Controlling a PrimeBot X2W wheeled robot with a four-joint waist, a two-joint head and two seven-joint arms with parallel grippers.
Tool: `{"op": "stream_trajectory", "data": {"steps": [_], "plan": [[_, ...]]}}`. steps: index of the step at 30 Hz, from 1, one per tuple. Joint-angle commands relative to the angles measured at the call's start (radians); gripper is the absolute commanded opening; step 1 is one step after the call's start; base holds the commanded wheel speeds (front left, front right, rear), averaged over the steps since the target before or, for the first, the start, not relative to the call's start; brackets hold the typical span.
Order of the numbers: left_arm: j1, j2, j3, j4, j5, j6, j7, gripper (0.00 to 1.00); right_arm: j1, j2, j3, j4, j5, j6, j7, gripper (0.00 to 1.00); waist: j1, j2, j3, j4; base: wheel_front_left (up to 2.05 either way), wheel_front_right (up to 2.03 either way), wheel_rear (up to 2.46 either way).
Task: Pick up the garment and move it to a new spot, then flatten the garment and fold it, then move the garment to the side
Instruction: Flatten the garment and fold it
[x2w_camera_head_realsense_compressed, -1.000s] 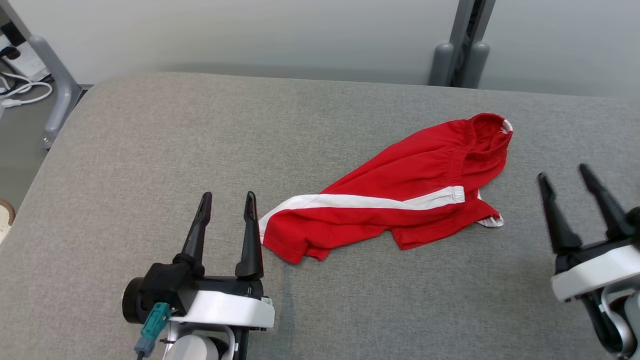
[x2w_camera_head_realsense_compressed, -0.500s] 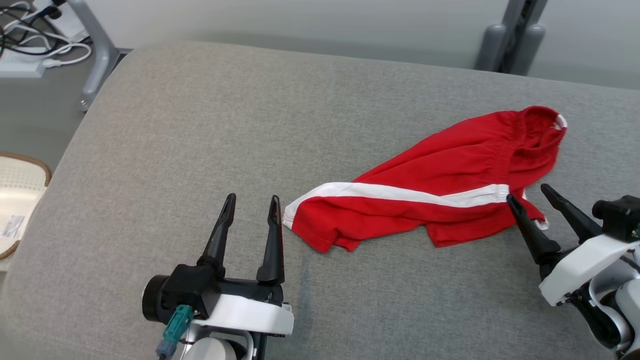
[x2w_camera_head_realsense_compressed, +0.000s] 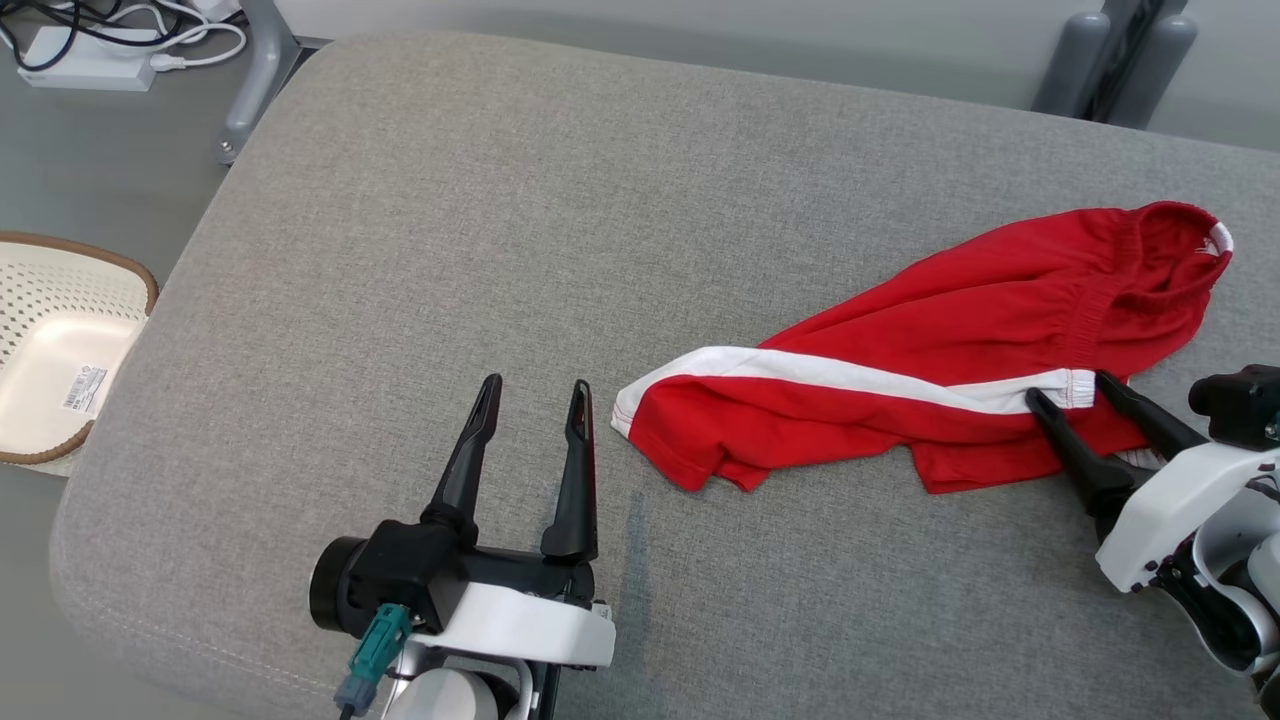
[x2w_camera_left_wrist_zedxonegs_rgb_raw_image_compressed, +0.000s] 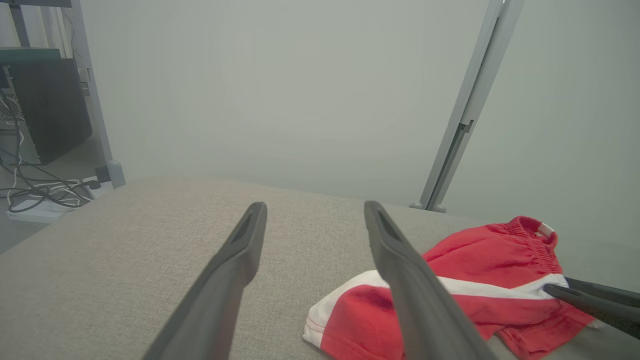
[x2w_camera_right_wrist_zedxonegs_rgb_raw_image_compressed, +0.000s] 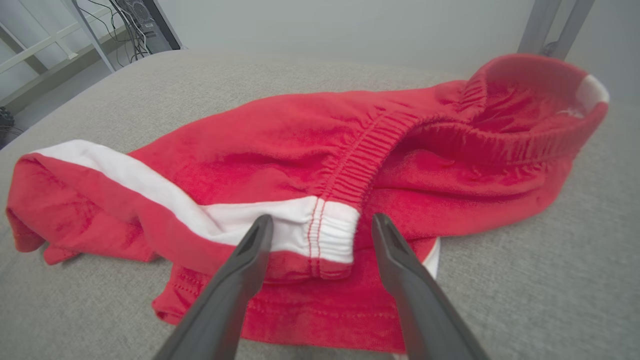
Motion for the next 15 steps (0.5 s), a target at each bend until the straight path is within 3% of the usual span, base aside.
{"op": "stream_trajectory", "data": {"steps": [1,3,4,5,6,15], "plan": [[-0.010,0.004,0.002,-0.003,-0.004,0.005,0.000,1.00,-0.011,-0.010,0.007,0.003,0.007,0.000,-0.009,1.00,0.0000,0.0000,0.003,0.003,0.00,0.00,0.00],[-0.011,0.004,0.002,-0.004,-0.006,0.008,0.000,1.00,-0.021,-0.014,0.022,0.005,0.021,0.000,-0.019,1.00,0.0000,0.0000,0.005,0.006,0.00,0.00,0.00],[-0.012,0.004,0.002,-0.004,-0.005,0.008,0.000,1.00,-0.023,-0.017,0.030,0.005,0.032,0.000,-0.019,0.91,0.0000,0.0000,0.006,0.006,0.00,0.00,0.00],[-0.012,0.004,0.002,-0.004,-0.005,0.009,0.000,1.00,-0.025,-0.022,0.038,0.006,0.039,0.000,-0.022,0.33,0.0000,0.0000,0.006,0.006,0.00,0.00,0.00],[-0.012,0.004,0.002,-0.004,-0.005,0.010,0.000,1.00,-0.030,-0.027,0.048,0.008,0.044,0.000,-0.023,0.00,0.0000,0.0000,0.007,0.006,0.00,0.00,0.00],[-0.013,0.004,0.018,0.008,0.003,0.008,0.000,1.00,-0.062,-0.057,0.117,0.002,0.078,0.000,-0.090,0.00,0.0000,0.0000,-0.009,-0.020,0.00,0.00,0.00]]}}
